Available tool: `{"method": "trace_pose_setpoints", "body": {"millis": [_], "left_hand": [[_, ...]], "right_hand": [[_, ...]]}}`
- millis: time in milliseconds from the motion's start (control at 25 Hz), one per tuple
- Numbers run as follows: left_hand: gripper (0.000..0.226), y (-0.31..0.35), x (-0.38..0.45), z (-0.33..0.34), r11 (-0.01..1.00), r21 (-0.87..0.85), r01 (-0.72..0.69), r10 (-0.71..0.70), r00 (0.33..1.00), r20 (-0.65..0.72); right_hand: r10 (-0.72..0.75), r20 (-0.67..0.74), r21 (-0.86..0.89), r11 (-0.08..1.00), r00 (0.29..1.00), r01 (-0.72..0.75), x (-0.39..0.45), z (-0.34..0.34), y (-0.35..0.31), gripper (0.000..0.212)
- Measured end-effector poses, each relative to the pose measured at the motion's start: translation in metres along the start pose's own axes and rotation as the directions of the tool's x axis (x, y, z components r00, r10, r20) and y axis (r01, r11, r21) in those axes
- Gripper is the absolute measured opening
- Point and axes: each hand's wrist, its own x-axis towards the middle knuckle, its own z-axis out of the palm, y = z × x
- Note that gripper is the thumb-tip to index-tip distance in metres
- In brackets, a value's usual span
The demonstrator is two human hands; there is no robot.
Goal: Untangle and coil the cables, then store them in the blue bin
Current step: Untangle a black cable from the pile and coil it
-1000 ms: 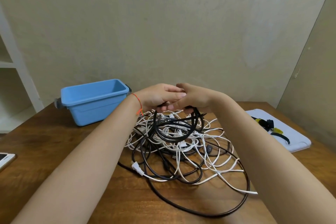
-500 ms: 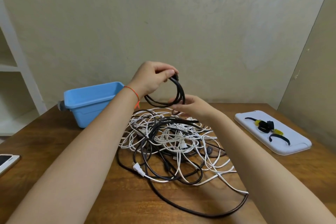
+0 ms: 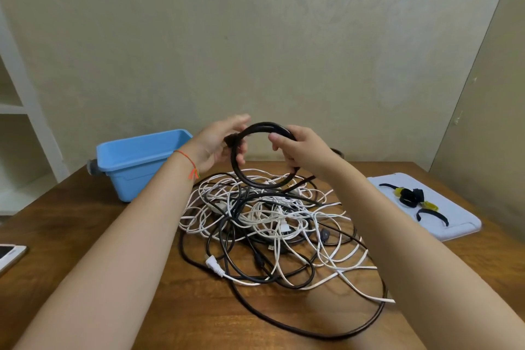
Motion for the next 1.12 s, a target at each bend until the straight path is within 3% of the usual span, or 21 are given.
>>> {"method": "trace_pose_setpoints", "body": {"millis": [80,160,280,360,440,560,680,760,920,1000,1120], "left_hand": [[0.025,0.008,-0.007,0.001,0.922,0.386,-0.028,-0.015,0.994,0.109],[0.021,0.011,-0.009,0.005,0.885,0.465,-0.020,-0.086,0.975,0.207],[0.024,0.007,-0.008,0.009,0.976,0.219,0.015,-0.077,0.958,0.277],[0.039,0.003,-0.003,0.008,0.994,0.105,-0.026,0.008,0.986,0.168],[0.049,0.001,0.002,0.003,0.994,-0.063,-0.087,0.089,0.996,0.020],[0.057,-0.004,0.011,-0.002,0.938,-0.312,-0.151,0.108,0.982,-0.152],[0.057,-0.012,0.015,0.004,0.834,-0.522,-0.181,0.053,0.967,-0.250],[0.058,-0.014,0.016,0.008,0.762,-0.618,-0.194,0.013,0.958,-0.286],[0.060,-0.017,0.017,0.007,0.704,-0.678,-0.209,-0.034,0.945,-0.327],[0.060,-0.019,0.018,0.005,0.701,-0.676,-0.226,-0.036,0.936,-0.351],[0.060,-0.020,0.020,0.003,0.709,-0.657,-0.256,-0.047,0.913,-0.406]], "right_hand": [[-0.003,0.060,-0.174,0.985,0.998,0.013,0.001,-0.001,-0.012,0.025],[-0.008,0.127,-0.306,0.951,0.992,0.047,0.001,0.002,-0.024,0.025],[0.031,0.179,-0.172,0.985,0.983,0.000,-0.002,0.000,-0.025,0.024],[0.136,0.236,-0.153,0.983,0.962,-0.101,-0.006,-0.009,-0.017,0.034],[0.237,0.282,-0.306,0.941,0.930,-0.147,-0.010,-0.018,-0.005,0.043],[0.212,0.334,-0.216,0.966,0.918,-0.144,-0.010,-0.022,0.012,0.025],[0.205,0.029,-0.282,0.941,0.978,-0.188,-0.001,-0.012,0.024,0.015],[0.166,-0.163,-0.484,0.845,0.973,-0.225,0.005,-0.005,0.036,0.016],[0.089,-0.310,-0.758,0.578,0.946,-0.303,0.001,0.005,0.062,0.023],[-0.029,-0.335,-0.863,0.410,0.942,-0.295,-0.004,0.005,0.062,0.030],[-0.120,-0.269,-0.951,0.190,0.956,-0.244,-0.008,0.004,0.051,0.025]]}}
